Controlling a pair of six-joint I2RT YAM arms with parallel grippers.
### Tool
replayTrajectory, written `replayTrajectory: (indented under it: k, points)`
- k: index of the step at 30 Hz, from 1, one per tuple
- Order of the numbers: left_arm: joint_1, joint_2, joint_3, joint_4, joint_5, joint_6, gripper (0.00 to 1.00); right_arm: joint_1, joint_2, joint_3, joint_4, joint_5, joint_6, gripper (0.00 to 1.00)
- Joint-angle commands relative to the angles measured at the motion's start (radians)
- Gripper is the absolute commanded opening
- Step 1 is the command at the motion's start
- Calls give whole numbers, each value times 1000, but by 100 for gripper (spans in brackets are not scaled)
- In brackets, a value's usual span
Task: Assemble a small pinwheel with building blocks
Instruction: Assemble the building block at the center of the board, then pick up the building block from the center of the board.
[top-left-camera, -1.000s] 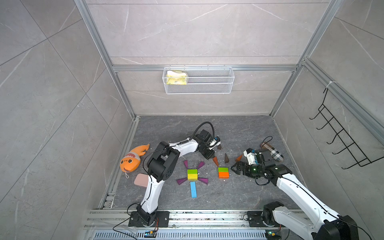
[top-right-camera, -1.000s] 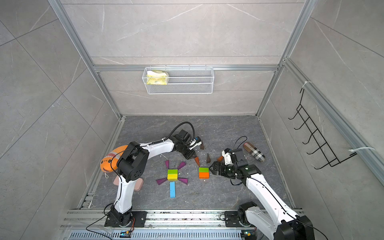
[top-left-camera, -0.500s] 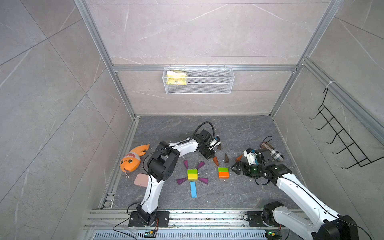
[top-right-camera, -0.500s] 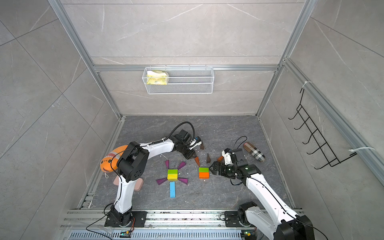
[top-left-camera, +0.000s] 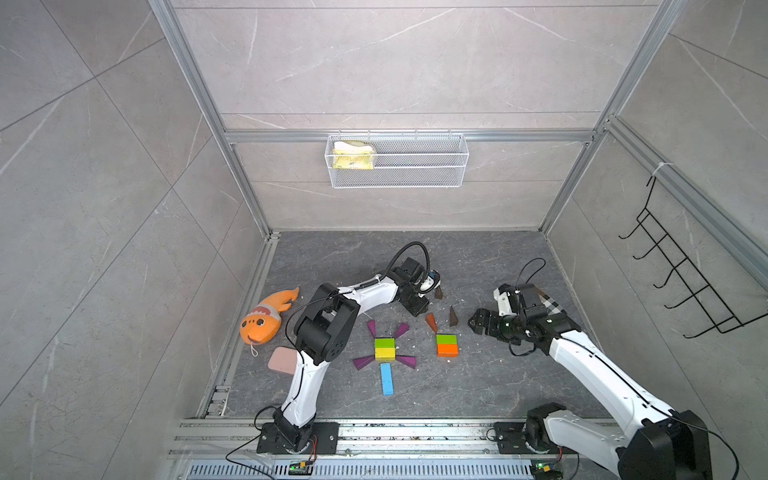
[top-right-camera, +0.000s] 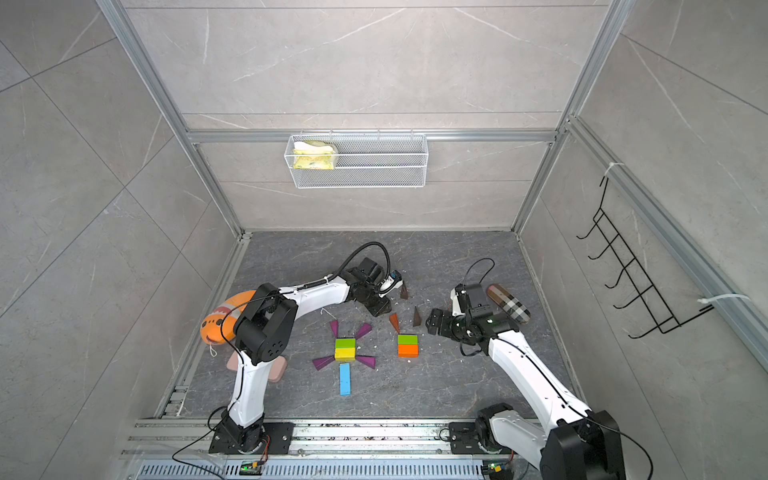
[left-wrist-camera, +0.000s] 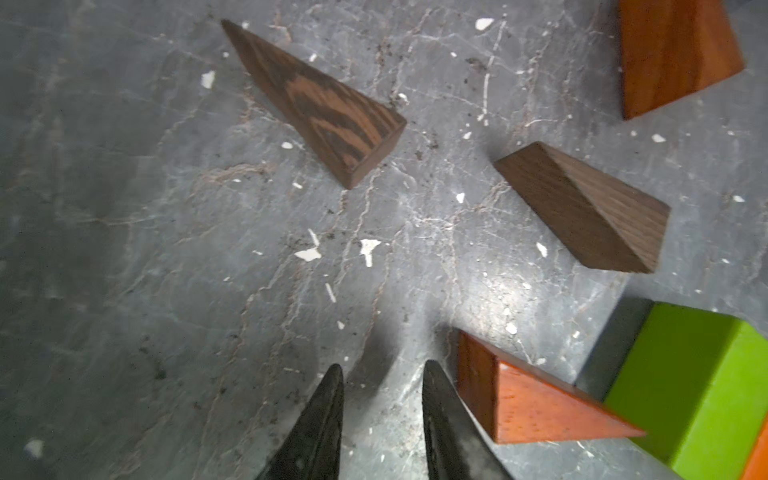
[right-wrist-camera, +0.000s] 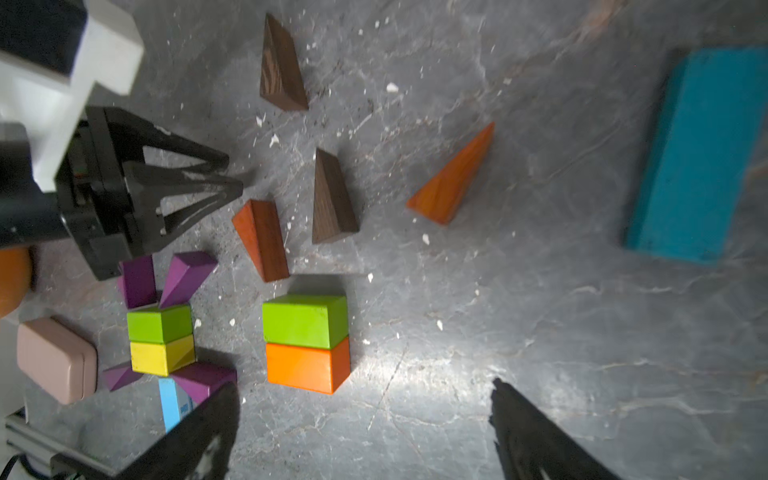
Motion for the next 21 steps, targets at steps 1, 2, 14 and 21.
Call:
replayTrajectory:
  k: [1, 2, 14, 21]
  points:
    - [-1, -124, 3, 23, -93, -22, 36, -4, 78, 55, -34, 95, 44, 88]
    - [0, -145, -5, 30, -93, -29, 38, -3, 93, 56, -26, 94, 62, 85]
    - [1, -482, -171, 81, 159, -62, 100, -2, 277, 103, 9, 163, 329, 76]
    - [1, -622, -255, 25, 181, -51, 100, -3, 375, 138, 63, 168, 391, 75]
